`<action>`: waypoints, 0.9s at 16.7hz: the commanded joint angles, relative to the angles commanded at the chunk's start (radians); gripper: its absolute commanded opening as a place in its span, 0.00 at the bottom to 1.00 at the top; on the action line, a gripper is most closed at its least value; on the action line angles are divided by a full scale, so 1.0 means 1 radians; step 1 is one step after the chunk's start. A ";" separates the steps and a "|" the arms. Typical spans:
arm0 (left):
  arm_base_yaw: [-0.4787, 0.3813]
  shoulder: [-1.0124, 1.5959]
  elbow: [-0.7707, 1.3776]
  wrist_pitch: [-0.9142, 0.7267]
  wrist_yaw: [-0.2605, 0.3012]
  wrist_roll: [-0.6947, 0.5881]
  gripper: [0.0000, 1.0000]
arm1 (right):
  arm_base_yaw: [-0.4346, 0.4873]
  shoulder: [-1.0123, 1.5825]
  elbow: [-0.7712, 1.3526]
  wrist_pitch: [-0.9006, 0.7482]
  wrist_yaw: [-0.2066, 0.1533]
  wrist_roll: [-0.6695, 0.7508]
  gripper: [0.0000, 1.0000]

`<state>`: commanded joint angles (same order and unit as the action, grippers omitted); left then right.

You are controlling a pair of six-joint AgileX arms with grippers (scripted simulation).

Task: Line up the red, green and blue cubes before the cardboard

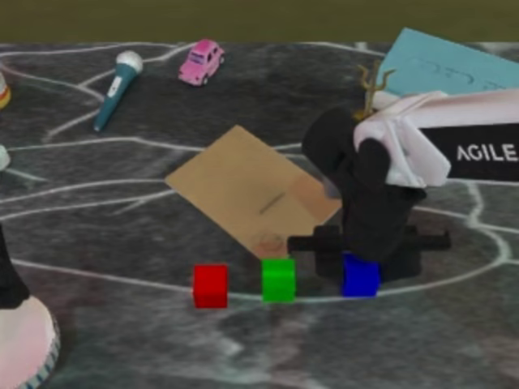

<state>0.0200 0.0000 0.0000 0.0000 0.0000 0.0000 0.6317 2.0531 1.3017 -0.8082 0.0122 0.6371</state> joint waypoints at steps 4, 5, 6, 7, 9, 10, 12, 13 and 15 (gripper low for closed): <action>0.000 0.000 0.000 0.000 0.000 0.000 1.00 | 0.001 0.004 -0.004 0.006 0.000 0.000 0.00; 0.000 0.000 0.000 0.000 0.000 0.000 1.00 | 0.001 0.004 -0.004 0.006 0.000 0.000 0.08; 0.000 0.000 0.000 0.000 0.000 0.000 1.00 | 0.001 0.004 -0.004 0.006 0.000 0.000 0.15; 0.000 0.000 0.000 0.000 0.000 0.000 1.00 | 0.001 0.004 -0.004 0.006 0.000 0.000 0.23; 0.000 0.000 0.000 0.000 0.000 0.000 1.00 | 0.001 0.004 -0.004 0.006 0.000 0.000 0.38; 0.000 0.000 0.000 0.000 0.000 0.000 1.00 | 0.001 0.004 -0.004 0.006 0.000 0.000 0.45; 0.000 0.000 0.000 0.000 0.000 0.000 1.00 | 0.001 0.004 -0.004 0.006 0.000 0.000 0.60; 0.000 0.000 0.000 0.000 0.000 0.000 1.00 | 0.001 0.004 -0.004 0.006 0.000 0.000 0.68; 0.000 0.000 0.000 0.000 0.000 0.000 1.00 | 0.001 0.004 -0.004 0.006 0.000 0.000 0.83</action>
<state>0.0200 0.0000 0.0000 0.0000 0.0000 0.0000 0.6323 2.0569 1.2976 -0.8022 0.0123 0.6371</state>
